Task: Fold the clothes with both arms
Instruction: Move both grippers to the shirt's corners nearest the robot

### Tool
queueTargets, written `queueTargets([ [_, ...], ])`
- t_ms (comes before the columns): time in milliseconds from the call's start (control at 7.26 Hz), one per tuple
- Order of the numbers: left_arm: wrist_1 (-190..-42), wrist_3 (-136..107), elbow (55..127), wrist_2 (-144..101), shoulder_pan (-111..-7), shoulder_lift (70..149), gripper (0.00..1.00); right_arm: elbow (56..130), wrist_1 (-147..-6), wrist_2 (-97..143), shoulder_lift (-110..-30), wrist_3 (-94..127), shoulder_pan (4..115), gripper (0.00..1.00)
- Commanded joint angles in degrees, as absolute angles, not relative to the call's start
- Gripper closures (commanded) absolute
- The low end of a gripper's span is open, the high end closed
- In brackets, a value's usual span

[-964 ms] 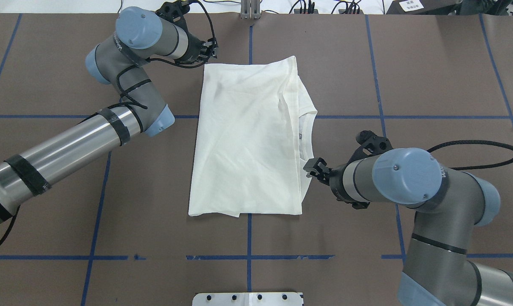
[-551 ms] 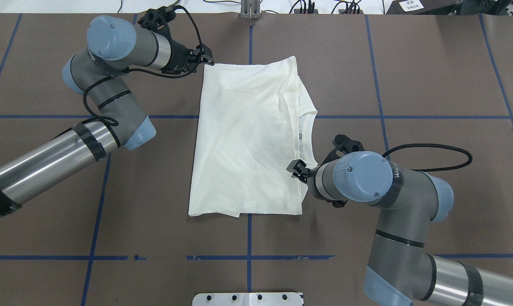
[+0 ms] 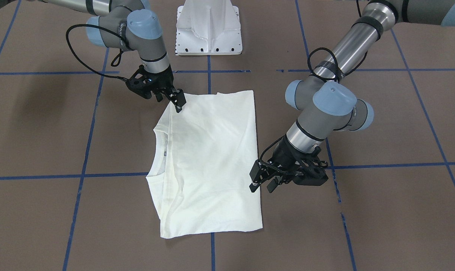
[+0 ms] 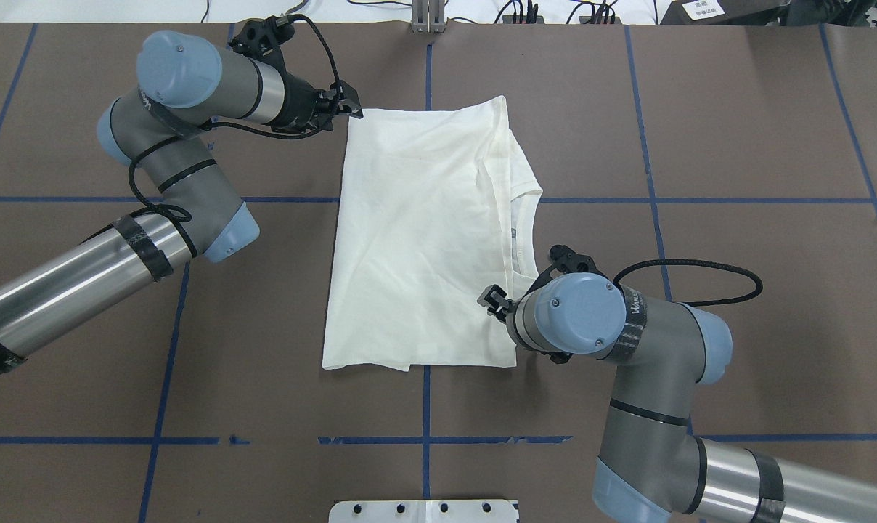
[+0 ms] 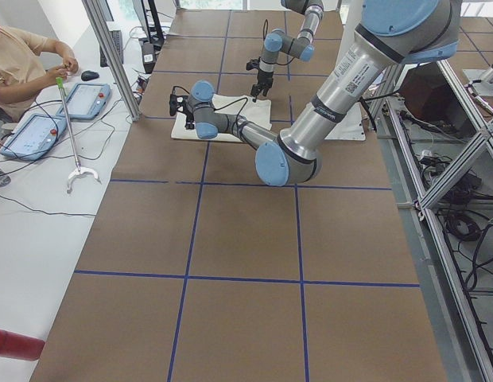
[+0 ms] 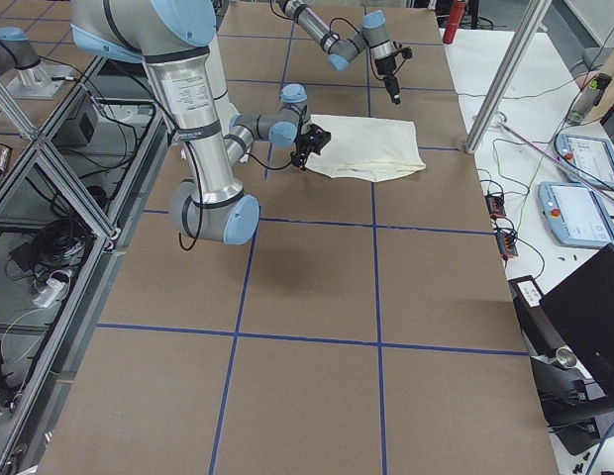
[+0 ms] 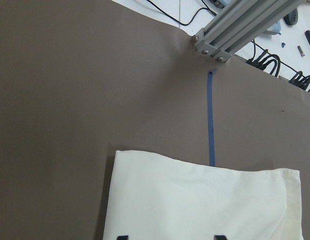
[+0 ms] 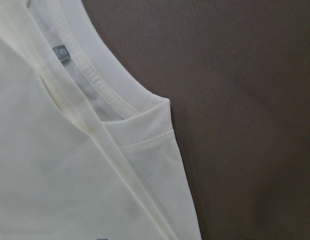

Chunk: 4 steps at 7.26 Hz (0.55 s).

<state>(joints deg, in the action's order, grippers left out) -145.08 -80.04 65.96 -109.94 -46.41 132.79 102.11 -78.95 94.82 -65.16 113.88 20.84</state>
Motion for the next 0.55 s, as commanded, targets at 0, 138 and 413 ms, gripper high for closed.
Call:
queueTargets([
  [0, -145.1, -80.1, 66.0, -110.0, -46.4, 132.5, 0.35, 101.3, -79.1, 94.8, -64.9, 114.0, 19.9, 0.2],
  [138, -145.2, -80.1, 66.0, -110.0, -46.4, 132.4, 0.35, 101.4, -79.0, 94.8, -64.5, 114.6, 19.9, 0.62],
  [413, -145.2, -80.3, 66.0, -110.0, -46.4, 132.3, 0.35, 101.6, -79.0, 95.0, -64.6, 114.5, 19.9, 1.0],
])
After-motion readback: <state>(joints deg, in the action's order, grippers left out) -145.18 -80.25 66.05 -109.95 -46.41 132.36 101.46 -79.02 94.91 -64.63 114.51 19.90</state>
